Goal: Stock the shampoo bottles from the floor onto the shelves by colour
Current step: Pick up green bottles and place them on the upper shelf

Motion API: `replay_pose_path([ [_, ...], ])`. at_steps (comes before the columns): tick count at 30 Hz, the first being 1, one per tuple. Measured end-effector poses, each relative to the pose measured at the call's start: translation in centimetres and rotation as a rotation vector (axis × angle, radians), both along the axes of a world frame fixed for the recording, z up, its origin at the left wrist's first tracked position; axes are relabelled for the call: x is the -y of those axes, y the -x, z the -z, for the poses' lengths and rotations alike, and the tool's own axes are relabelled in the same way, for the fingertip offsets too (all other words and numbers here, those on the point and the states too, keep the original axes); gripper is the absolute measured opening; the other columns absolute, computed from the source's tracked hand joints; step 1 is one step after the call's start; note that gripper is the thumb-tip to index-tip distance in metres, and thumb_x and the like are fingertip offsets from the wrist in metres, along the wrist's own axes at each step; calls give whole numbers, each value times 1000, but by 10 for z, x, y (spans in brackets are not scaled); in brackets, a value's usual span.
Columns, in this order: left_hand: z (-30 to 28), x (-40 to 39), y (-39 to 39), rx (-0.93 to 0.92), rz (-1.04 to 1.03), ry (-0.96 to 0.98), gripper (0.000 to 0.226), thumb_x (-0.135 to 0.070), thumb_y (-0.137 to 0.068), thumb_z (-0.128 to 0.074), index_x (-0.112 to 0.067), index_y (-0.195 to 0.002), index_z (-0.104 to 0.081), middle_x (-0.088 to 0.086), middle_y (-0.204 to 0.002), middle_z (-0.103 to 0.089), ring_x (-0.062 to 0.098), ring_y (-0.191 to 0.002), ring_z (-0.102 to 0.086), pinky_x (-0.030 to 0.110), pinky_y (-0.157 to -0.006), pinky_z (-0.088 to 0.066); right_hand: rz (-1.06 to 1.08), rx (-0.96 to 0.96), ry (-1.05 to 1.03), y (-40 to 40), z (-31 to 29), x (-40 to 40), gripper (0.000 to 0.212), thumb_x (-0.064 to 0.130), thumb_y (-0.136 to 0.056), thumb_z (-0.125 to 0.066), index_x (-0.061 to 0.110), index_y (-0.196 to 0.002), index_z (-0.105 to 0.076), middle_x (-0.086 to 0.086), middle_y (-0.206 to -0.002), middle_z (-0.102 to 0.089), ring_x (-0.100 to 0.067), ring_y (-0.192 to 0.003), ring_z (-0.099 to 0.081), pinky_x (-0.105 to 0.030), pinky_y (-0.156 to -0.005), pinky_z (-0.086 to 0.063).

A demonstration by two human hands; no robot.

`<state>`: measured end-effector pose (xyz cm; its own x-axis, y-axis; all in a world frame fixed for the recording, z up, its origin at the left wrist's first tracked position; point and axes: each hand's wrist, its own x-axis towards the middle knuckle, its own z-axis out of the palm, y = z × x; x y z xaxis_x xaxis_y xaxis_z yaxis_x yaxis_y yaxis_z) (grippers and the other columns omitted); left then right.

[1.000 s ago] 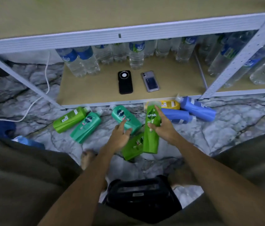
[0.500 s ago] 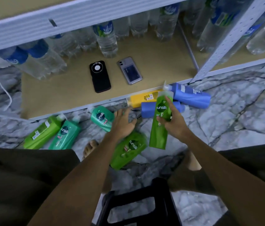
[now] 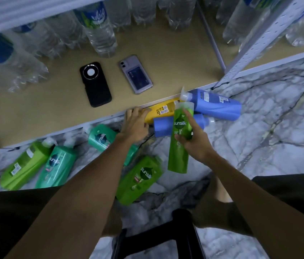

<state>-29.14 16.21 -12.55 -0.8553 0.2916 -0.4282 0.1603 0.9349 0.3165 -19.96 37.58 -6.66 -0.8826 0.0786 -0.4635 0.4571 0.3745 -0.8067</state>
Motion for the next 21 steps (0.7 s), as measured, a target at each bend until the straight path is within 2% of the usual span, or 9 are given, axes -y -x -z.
replay_pose_path([
  [3, -1, -2, 1, 71, 33, -12, 64, -20, -98, -53, -31, -156, -28, 15, -135, -36, 36, -124, -39, 47, -104, -37, -2, -16, 5, 1, 2, -2, 89, 3, -93, -69, 42, -157, -22, 1, -113, -67, -18, -95, -68, -34, -84, -59],
  [5, -1, -1, -2, 132, 47, -26, 64, -19, -100, -52, -32, -157, -24, 15, -133, -32, 36, -124, -39, 48, -100, -40, -1, -16, 12, 0, 4, -4, 89, 3, -92, -70, 41, -157, -23, 1, -116, -67, -17, -97, -69, -32, -83, -60],
  [8, 3, 4, -11, 219, 64, -22, 69, -26, -101, -55, -39, -157, -17, 16, -147, -26, 41, -139, -30, 55, -110, -36, 14, 11, 20, -3, 7, -8, 88, 6, -93, -71, 43, -157, -24, 3, -117, -66, -7, -95, -67, -14, -74, -56],
  [10, 5, 7, -18, 323, 42, -64, 74, -32, -100, -59, -45, -155, -11, 15, -160, -24, 43, -146, -27, 61, -114, -31, 31, 35, 12, -7, 8, -10, 86, 8, -93, -71, 43, -157, -25, 3, -119, -64, -2, -92, -64, -9, -69, -53],
  [12, 7, 5, -22, 361, 16, -98, 77, -33, -97, -62, -48, -152, -10, 13, -158, -33, 43, -140, -38, 65, -110, -34, 33, 60, -4, -12, 9, -11, 86, 10, -93, -71, 42, -157, -24, 1, -126, -63, -11, -98, -65, -16, -75, -56],
  [14, 4, -3, -25, 363, -24, -184, 76, -31, -95, -64, -50, -148, -13, 14, -153, -38, 42, -133, -44, 63, -106, -40, 25, 61, -16, -19, 12, -13, 86, 10, -93, -71, 40, -158, -23, -2, -133, -61, -18, -105, -66, -34, -86, -59],
  [16, 0, -11, -26, 347, -40, -241, 73, -28, -96, -64, -48, -148, -17, 14, -149, -39, 40, -129, -47, 60, -102, -44, 22, 60, -14, -23, 14, -15, 86, 9, -93, -71, 39, -157, -23, -1, -131, -60, -19, -105, -65, -44, -90, -59],
  [18, 0, -15, -26, 330, -17, -216, 75, -25, -96, -66, -49, -148, -17, 16, -146, -39, 41, -128, -47, 61, -100, -45, 18, 54, -19, -23, 16, -16, 86, 9, -93, -71, 40, -157, -23, -1, -130, -61, -19, -107, -65, -44, -91, -59],
  [21, -3, -18, -29, 327, 60, -171, 92, -26, -90, -70, -56, -149, -6, 18, -147, -35, 45, -132, -42, 63, -102, -41, 22, 37, -20, -19, 17, -16, 85, 11, -92, -72, 40, -157, -25, 4, -122, -62, -19, -108, -65, -39, -91, -58],
])
